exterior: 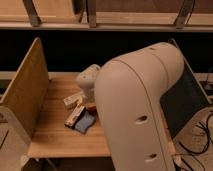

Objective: Place the pepper on the white sponge

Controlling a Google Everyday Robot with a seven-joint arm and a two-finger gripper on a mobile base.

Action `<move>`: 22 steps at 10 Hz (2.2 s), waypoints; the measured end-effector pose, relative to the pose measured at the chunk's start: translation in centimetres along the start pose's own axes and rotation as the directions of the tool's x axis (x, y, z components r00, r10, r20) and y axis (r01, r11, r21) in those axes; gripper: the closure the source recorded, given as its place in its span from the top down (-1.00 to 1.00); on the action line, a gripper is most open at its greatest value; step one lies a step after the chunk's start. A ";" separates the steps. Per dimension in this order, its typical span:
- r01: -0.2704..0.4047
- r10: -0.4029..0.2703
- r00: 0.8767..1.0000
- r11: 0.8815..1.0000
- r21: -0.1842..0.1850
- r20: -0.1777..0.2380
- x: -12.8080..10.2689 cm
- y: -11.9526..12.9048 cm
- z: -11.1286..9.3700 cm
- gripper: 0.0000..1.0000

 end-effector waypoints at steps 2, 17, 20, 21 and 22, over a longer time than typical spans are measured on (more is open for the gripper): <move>-0.033 0.033 0.999 0.999 0.001 -0.013 0.3 -0.5 0.6 0.60; -0.204 0.208 0.976 0.977 0.065 -0.068 0.5 -4.9 6.5 0.59; -0.170 0.174 0.983 0.983 0.065 -0.054 0.3 -4.9 6.8 0.09; -0.159 0.162 0.986 0.985 0.061 -0.046 0.2 -4.8 6.9 -0.16; -0.154 0.156 0.987 0.986 0.057 -0.042 0.2 -4.7 6.9 -0.32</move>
